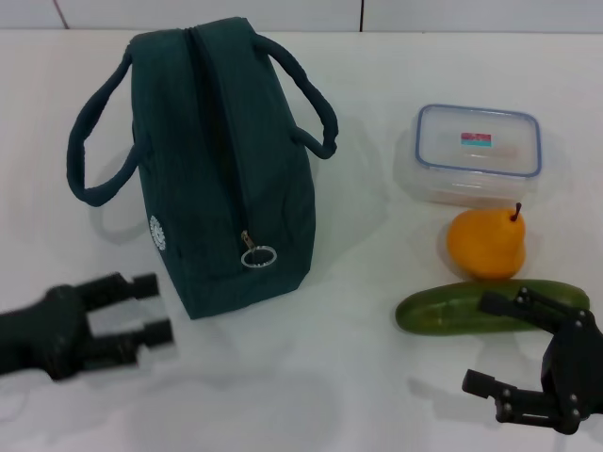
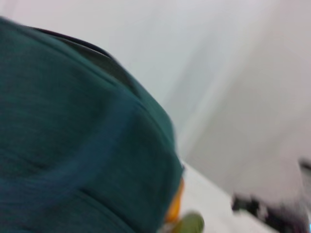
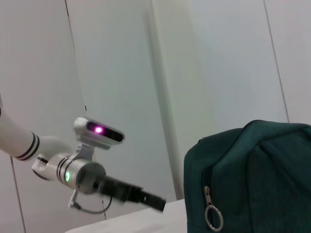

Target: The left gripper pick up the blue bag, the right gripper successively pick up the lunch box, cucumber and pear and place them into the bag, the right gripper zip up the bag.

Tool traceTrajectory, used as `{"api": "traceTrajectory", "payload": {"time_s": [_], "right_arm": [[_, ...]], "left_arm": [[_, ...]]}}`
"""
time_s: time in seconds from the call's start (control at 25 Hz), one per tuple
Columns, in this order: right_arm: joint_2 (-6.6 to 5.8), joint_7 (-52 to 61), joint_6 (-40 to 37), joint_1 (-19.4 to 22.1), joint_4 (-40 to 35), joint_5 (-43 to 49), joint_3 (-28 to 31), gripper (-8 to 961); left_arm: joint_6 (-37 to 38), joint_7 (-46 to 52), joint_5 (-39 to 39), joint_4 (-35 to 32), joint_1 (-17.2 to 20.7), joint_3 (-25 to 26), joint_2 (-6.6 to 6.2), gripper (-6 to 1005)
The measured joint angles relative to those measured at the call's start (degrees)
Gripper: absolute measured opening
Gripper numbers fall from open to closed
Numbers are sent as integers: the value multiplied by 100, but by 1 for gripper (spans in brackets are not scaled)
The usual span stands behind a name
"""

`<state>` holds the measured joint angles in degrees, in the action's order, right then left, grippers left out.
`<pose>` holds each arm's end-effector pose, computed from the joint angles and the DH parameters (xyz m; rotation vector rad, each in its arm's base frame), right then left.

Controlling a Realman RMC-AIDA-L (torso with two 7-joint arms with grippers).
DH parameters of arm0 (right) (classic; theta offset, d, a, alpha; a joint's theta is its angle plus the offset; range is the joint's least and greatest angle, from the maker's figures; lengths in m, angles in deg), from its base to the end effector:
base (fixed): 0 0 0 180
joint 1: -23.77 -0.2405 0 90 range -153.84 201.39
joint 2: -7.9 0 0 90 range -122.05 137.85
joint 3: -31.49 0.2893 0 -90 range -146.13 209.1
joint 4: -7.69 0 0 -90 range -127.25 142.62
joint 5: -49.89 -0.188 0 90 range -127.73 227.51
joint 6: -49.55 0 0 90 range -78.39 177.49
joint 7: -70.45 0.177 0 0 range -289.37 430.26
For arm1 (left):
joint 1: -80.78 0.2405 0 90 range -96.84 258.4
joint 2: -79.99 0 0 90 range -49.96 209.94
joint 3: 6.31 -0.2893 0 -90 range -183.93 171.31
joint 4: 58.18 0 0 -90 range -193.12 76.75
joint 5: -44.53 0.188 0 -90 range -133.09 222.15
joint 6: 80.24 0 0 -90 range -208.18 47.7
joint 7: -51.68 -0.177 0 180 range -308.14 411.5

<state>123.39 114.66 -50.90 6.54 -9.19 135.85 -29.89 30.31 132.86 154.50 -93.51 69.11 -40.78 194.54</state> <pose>0.2841 0.2276 -0.0596 -2.6672 0.3217 1.1015 -0.3224 0.2131 0.0038 -2.6283 -0.9869 -1.0128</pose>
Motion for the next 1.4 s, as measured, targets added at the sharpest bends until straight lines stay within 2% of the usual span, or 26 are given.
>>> {"api": "traceTrajectory", "payload": {"time_s": [0.12,0.36,0.48,0.56,0.6,0.76,0.88,1.0,1.04,1.08,1.28,1.4], "right_arm": [[0,6,-3,0,0,0,7,871],[0,15,11,-21,0,0,-6,871],[0,23,14,-50,0,0,-10,871],[0,24,15,-51,0,0,-1,871],[0,24,17,-51,0,0,5,871],[0,26,29,-63,1,0,-7,871],[0,26,39,-80,1,0,-13,871],[0,30,56,-123,10,0,-15,871],[0,32,58,-130,14,0,-15,871],[0,35,58,-150,18,0,-15,871],[-1,50,27,-234,35,0,-14,871],[0,52,38,-237,46,6,-15,871]], "left_arm": [[80,983,-147,-27,-101,307,-148,860],[53,2560,-297,-346,-453,399,-328,856],[-8,3337,-280,-920,-511,401,-408,835],[-55,3978,-262,-1567,-549,402,-447,821],[-56,4010,-262,-1613,-553,402,-449,814],[-83,5260,-189,-2776,-738,374,-497,787],[-88,6193,212,-3565,-1027,334,-488,774],[-90,6869,787,-4051,-1432,181,-444,774],[-90,6869,787,-4051,-1432,181,-444,774],[-126,7230,1134,-4335,-1689,-17,-359,773],[-160,7687,2038,-4562,-2105,-562,-222,773],[-169,7781,2503,-4536,-2354,-681,-138,773]]}}
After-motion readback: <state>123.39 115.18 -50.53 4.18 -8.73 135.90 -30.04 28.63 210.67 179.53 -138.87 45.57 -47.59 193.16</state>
